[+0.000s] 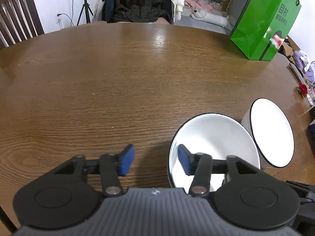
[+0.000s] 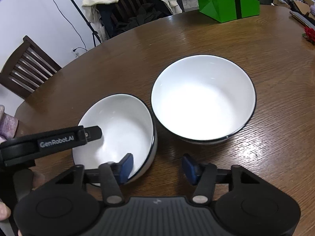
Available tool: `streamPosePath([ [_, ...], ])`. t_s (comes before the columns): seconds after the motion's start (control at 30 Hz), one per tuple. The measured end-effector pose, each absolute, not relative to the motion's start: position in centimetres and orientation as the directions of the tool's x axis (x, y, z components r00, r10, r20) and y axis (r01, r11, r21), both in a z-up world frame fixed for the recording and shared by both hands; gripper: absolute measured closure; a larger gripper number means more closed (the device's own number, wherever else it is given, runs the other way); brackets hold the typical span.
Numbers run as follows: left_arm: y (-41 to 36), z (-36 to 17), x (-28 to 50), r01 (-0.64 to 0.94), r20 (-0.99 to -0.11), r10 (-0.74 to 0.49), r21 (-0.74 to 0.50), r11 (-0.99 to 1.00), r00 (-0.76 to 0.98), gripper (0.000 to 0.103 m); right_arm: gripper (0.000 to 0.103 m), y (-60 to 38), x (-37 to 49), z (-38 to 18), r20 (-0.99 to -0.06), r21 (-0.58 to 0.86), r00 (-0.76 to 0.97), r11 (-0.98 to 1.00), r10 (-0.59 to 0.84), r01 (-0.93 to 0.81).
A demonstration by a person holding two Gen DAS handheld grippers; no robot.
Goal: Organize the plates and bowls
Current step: 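Close both grippers on the rim of the nearer white bowl, then lift the white bowl with both grippers and carry it toward the blue bowl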
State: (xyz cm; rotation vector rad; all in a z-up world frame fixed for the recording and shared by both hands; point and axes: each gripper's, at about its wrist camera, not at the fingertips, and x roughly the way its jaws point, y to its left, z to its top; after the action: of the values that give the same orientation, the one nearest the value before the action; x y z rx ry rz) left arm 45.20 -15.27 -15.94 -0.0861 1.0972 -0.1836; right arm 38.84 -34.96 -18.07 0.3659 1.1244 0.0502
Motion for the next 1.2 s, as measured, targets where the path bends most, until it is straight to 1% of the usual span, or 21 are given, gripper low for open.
streamPosePath([
  [0.03, -15.2, -16.0, 45.3, 0.106, -0.876, -0.198, -0.169, 0.980, 0.439, 0.058, 0.057, -34.9, 38.9, -18.1, -0.871, 0.316, 0.435, 0.938, 0.227, 0.142],
  [0.17, -15.1, -16.2, 45.7, 0.113, -0.871, -0.240, -0.212, 0.971, 0.429, 0.066, 0.064, -34.6, 39.5, -18.4, -0.873, 0.319, 0.427, 0.938, 0.235, 0.137],
  [0.23, -15.2, -16.4, 45.8, 0.124, -0.867, -0.260, -0.229, 0.966, 0.424, 0.076, 0.069, -34.4, 39.7, -18.5, -0.873, 0.324, 0.424, 0.937, 0.241, 0.133],
  [0.27, -15.3, -16.4, 45.9, 0.130, -0.865, -0.271, -0.237, 0.963, 0.422, 0.078, 0.071, -34.3, 39.8, -18.6, -0.873, 0.324, 0.423, 0.937, 0.243, 0.131],
  [0.33, -15.4, -16.3, 45.9, 0.145, -0.861, -0.288, -0.250, 0.957, 0.418, 0.088, 0.077, -34.0, 40.0, -18.6, -0.873, 0.324, 0.419, 0.938, 0.248, 0.121],
  [0.43, -15.6, -16.4, 45.8, 0.152, -0.859, -0.295, -0.254, 0.955, 0.418, 0.089, 0.080, -33.6, 40.2, -18.7, -0.875, 0.319, 0.417, 0.941, 0.247, 0.113],
  [1.2, -15.9, -15.6, 45.0, 0.174, -0.852, -0.281, -0.226, 0.958, 0.443, 0.090, 0.083, -34.0, 39.7, -18.5, -0.864, 0.326, 0.432, 0.941, 0.259, 0.089],
])
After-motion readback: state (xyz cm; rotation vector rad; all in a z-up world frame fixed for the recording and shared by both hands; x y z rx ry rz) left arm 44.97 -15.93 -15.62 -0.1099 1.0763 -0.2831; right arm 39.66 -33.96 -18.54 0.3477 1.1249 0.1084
